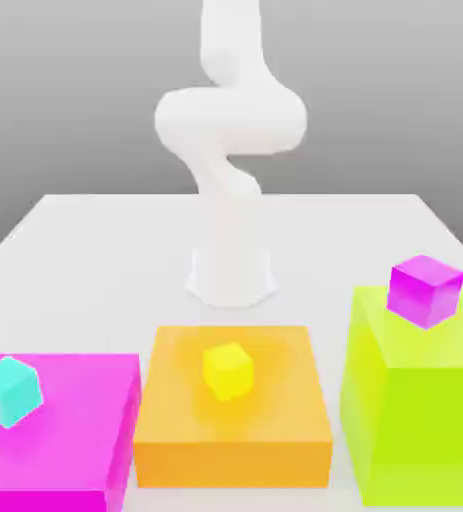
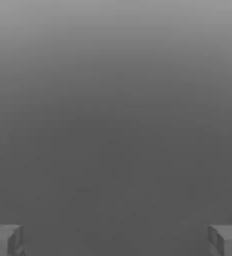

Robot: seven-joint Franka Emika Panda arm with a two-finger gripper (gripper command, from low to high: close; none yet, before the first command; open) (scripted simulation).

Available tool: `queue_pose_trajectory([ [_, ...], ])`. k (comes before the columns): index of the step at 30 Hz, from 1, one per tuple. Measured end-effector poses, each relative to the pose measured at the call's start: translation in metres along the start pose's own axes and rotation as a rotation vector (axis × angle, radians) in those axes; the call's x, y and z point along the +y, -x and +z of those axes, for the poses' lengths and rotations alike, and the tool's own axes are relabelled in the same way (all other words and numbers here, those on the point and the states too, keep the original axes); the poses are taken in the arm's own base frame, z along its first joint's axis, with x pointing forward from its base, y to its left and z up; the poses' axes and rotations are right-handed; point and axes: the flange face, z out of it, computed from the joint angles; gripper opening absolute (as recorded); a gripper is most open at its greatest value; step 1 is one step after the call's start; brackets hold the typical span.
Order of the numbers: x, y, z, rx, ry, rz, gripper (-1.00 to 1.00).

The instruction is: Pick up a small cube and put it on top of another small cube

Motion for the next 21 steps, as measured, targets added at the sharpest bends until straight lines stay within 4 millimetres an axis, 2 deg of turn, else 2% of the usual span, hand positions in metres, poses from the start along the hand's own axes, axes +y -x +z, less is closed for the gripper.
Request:
queue_pose_trajectory([
  [2, -0.023, 0.037, 0.044, -0.121, 0.040, -0.133, 0.00],
  [5, -0.049, 0.104, 0.109, -0.314, 0.092, -0.324, 0.00],
  [7, -0.058, 0.155, 0.146, -0.447, 0.121, -0.448, 0.00],
  [10, -0.060, 0.237, 0.191, -0.651, 0.155, -0.630, 0.00],
  [13, -0.049, 0.323, 0.221, -0.860, 0.178, -0.805, 0.00],
  [16, -0.025, 0.404, 0.236, -1.060, 0.199, -0.953, 0.00],
  [18, -0.014, 0.431, 0.244, -1.090, 0.235, -0.953, 0.00],
  [21, -0.002, 0.455, 0.254, -1.070, 0.297, -0.908, 0.00],
])
